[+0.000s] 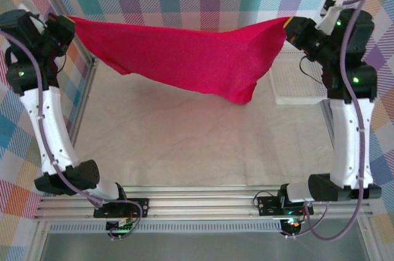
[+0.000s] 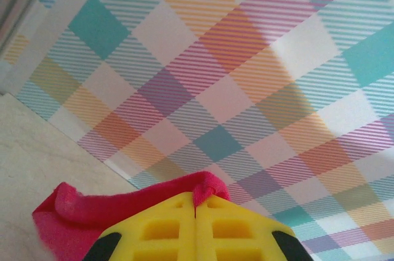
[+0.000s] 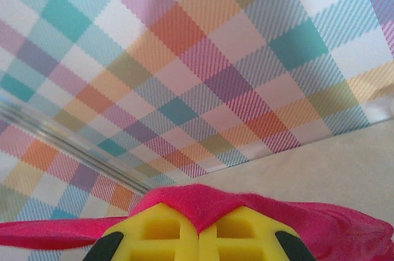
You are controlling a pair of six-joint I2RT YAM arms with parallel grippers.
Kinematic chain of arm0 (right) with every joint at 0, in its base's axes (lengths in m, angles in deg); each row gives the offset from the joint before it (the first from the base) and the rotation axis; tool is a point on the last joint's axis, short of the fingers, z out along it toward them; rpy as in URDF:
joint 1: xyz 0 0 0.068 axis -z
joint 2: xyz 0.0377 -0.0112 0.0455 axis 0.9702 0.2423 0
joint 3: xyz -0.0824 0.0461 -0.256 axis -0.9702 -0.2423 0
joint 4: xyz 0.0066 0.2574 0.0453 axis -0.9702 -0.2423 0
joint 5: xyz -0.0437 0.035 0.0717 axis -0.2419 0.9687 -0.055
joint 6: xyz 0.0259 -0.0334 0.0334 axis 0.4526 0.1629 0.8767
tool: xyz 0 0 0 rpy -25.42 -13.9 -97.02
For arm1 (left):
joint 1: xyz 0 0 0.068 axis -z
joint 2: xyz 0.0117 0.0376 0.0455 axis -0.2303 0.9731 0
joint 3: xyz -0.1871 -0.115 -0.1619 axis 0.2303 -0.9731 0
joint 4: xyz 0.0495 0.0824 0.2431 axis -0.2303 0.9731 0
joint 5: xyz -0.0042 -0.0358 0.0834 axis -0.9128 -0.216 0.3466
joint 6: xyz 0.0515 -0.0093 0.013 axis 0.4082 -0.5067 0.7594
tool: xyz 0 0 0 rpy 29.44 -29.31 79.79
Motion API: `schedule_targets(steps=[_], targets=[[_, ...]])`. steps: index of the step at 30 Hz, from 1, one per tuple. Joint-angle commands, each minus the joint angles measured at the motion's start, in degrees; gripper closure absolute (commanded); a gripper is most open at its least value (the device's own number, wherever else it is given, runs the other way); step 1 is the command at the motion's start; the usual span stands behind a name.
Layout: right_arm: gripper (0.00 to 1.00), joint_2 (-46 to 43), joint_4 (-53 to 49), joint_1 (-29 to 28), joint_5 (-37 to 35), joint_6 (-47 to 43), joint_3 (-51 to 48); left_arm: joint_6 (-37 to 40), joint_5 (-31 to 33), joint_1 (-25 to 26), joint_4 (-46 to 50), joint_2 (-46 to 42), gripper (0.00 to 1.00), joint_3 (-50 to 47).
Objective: Fold the inside-out t-shirt
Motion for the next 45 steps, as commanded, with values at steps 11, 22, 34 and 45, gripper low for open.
schedule_targets(steps=[11,22,34,45], targets=[[1.0,-11.54,-1.83,0.58,-0.32,-6.93,1.78,7.43,2.27,-2.92,3.02,-16.13,1.0,0.95],[1.0,-2.78,3.81,0.6,3.52,-4.97,-4.36,-0.29,-6.97,-2.77,-7.35,-10.97,1.0,-13.95],[1.0,26.0,0.96,1.02,7.72,-5.38,21.46,-12.03,-9.1,2.04,-19.42,13.87,1.0,-5.8],[1.0,33.2,10.68,5.1,17.87,-1.52,39.84,-19.85,-9.1,0.83,-32.49,20.35,1.0,14.2]])
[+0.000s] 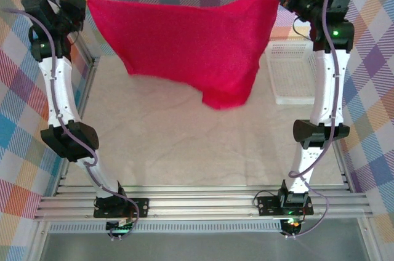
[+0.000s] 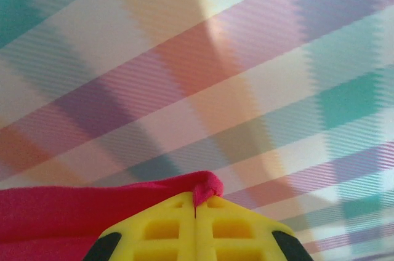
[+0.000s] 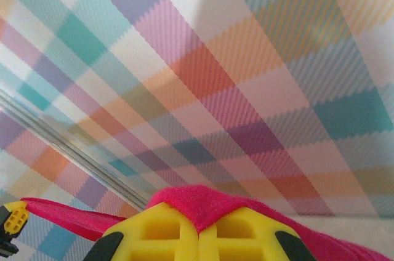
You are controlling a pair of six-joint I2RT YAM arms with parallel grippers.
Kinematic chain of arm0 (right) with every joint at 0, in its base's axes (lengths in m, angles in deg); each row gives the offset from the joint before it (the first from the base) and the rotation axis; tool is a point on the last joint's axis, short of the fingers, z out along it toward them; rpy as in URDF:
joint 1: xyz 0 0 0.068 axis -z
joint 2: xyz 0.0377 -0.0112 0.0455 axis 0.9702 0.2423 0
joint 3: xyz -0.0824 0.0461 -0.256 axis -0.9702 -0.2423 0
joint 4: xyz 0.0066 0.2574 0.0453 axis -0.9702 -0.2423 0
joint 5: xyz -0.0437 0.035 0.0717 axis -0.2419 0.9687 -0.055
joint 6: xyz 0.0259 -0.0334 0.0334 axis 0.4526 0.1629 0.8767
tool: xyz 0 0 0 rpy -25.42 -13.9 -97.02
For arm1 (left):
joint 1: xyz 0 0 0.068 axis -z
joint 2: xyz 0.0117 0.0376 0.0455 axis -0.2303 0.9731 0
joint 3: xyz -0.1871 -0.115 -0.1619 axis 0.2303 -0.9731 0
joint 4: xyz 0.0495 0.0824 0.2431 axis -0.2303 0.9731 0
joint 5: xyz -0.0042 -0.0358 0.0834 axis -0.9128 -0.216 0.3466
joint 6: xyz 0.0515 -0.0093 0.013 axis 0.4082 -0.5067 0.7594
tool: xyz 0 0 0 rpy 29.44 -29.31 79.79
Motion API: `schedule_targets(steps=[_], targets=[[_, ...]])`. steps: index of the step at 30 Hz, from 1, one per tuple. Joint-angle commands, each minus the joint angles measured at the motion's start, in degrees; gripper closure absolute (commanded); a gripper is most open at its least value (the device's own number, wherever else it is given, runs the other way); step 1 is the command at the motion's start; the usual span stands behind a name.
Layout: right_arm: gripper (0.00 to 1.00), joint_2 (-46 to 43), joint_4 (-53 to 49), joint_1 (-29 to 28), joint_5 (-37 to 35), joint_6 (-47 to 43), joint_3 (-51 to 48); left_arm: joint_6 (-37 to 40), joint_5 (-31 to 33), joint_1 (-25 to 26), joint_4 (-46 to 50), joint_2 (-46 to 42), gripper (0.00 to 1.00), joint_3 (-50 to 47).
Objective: Fold the inside-out t-shirt
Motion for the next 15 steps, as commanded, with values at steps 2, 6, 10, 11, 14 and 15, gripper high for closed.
schedule_targets(steps=[2,6,10,11,14,15], targets=[[1.0,-4.64,7.23,0.5,6.19,-0.26,-0.03,-2.4,-1.27,-2.04,-10.37,-4.98,1.0,1.29],[1.0,-11.95,7.91,0.09,9.78,-1.76,-11.73,1.49,-1.8,-2.53,-12.05,-15.19,1.0,-16.12],[1.0,-25.73,17.71,-2.71,9.55,-2.52,-43.11,9.2,-1.83,-2.52,-8.91,-27.62,1.0,-41.48],[1.0,-28.67,19.7,-3.73,8.99,-2.82,-50.35,10.26,-1.48,-2.52,-8.4,-30.42,1.0,-47.7],[1.0,-37.38,23.61,-6.47,6.91,-3.36,-72.76,14.66,1.52,-2.43,-3.29,-39.12,1.0,-65.51],[1.0,-40.16,24.68,-7.04,6.0,-2.82,-80.24,15.32,2.89,-2.45,-1.13,-41.57,1.0,-71.09]])
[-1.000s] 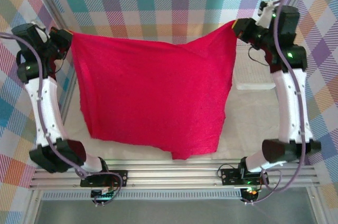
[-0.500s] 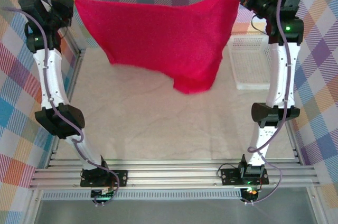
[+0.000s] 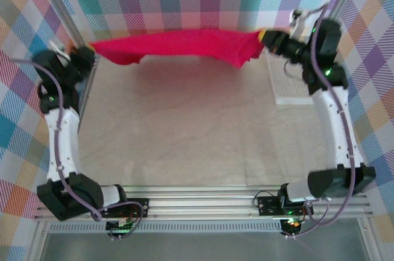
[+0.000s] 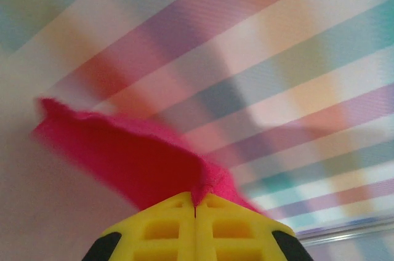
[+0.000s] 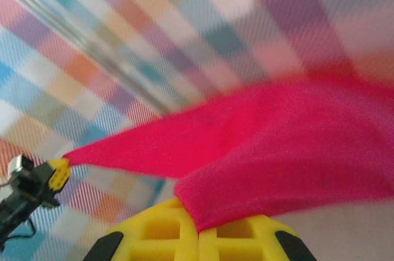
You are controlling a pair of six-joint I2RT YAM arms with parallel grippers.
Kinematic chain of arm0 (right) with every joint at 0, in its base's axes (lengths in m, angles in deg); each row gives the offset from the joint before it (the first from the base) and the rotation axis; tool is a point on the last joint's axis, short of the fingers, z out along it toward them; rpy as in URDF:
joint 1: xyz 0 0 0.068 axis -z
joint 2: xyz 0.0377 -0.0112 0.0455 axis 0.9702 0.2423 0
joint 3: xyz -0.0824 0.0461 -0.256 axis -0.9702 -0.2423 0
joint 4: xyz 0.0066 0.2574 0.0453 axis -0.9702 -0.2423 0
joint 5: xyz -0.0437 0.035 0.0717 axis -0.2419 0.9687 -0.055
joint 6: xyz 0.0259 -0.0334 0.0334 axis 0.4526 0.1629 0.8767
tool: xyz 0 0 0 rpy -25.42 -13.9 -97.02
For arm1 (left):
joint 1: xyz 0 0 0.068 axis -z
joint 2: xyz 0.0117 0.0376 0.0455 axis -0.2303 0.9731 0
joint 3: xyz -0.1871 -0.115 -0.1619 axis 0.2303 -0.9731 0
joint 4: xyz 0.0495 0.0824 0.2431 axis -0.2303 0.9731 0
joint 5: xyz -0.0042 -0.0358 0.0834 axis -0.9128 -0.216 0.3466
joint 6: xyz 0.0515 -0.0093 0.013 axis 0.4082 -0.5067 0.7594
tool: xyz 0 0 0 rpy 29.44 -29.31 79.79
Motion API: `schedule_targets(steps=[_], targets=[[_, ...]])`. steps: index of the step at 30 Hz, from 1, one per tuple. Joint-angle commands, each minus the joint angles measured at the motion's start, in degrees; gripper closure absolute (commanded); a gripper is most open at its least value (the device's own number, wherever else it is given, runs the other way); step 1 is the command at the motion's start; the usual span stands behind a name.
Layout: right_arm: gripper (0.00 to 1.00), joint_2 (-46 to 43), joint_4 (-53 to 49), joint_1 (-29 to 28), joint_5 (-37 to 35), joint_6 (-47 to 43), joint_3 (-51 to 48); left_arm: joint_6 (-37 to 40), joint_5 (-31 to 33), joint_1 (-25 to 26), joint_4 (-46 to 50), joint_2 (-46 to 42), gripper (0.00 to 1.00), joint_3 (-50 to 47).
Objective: Fold the inside-out t-shirt
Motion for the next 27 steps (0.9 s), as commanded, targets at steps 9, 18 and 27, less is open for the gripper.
schedule_targets(steps=[9,18,27], targets=[[1.0,-19.86,8.25,-2.19,-6.19,4.29,-56.17,9.39,9.46,-0.27,17.55,-14.12,1.0,-32.05],[1.0,-35.22,-6.05,-0.3,-17.6,3.19,-59.52,11.04,13.2,-0.27,23.49,-16.04,1.0,-30.74],[1.0,-38.47,-7.26,-0.26,-11.86,6.28,-65.86,11.1,11.38,-0.27,28.69,-23.14,1.0,-33.76]])
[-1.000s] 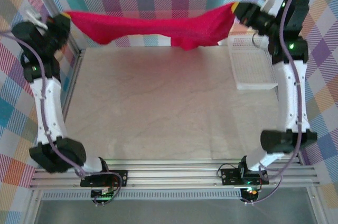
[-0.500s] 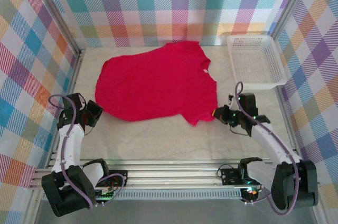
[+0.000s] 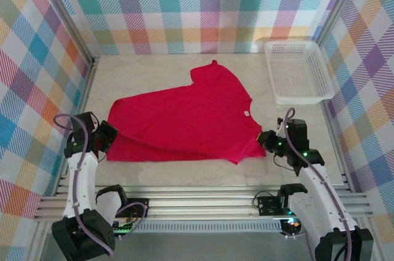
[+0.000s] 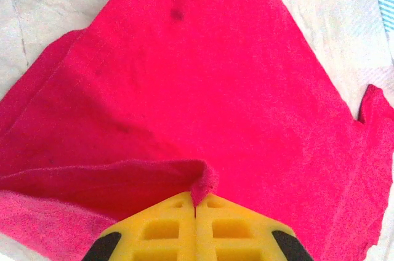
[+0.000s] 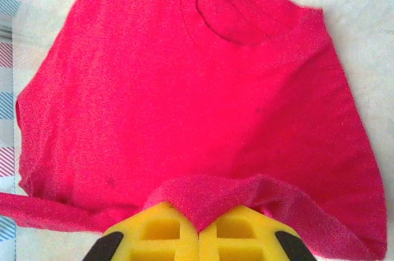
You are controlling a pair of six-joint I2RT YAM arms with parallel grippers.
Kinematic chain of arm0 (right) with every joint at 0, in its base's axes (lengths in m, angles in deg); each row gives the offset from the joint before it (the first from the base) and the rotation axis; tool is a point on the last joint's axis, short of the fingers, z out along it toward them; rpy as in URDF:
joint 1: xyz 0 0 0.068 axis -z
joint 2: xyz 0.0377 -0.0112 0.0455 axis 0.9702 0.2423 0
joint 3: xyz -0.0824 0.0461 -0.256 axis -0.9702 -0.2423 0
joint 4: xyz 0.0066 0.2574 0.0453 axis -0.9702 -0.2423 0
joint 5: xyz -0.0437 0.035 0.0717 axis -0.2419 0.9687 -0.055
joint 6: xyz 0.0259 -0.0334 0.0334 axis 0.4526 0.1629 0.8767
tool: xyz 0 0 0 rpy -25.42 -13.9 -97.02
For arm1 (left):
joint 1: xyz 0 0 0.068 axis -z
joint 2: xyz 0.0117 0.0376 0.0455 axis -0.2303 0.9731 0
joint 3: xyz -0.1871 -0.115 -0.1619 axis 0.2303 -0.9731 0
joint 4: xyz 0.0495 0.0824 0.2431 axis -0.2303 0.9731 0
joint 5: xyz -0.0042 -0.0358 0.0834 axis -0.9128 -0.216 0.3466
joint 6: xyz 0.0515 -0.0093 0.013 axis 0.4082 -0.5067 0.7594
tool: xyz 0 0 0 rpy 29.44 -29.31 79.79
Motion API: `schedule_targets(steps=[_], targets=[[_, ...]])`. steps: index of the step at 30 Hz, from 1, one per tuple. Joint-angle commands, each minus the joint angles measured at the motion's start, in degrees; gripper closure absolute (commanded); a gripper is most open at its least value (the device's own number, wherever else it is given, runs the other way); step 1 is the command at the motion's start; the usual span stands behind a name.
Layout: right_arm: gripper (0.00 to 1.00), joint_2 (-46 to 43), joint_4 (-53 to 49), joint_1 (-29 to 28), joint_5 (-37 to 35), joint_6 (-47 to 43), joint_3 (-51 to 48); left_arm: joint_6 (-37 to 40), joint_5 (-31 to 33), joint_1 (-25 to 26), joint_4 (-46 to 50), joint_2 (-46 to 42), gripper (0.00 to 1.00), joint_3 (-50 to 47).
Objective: Fold the inside-out t-shirt
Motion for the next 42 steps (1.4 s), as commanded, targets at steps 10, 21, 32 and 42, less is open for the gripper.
schedule_targets(steps=[10,21,32,42], targets=[[0.81,-18.51,-12.43,0.22,-9.22,9.15,-4.42,-1.7,2.7,-0.22,11.83,-13.95,0.71,-0.7],[0.55,3.34,9.21,-2.35,-4.87,8.73,3.69,-1.33,1.54,3.5,-4.46,3.65,0.45,7.1],[0.57,58.28,12.15,-9.61,-2.56,5.52,41.54,-2.16,2.1,16.84,-11.58,47.5,0.55,28.03],[0.58,84.65,3.91,-5.66,-2.84,10.38,65.75,-3.53,-0.2,18.52,-9.99,73.65,0.59,47.89]])
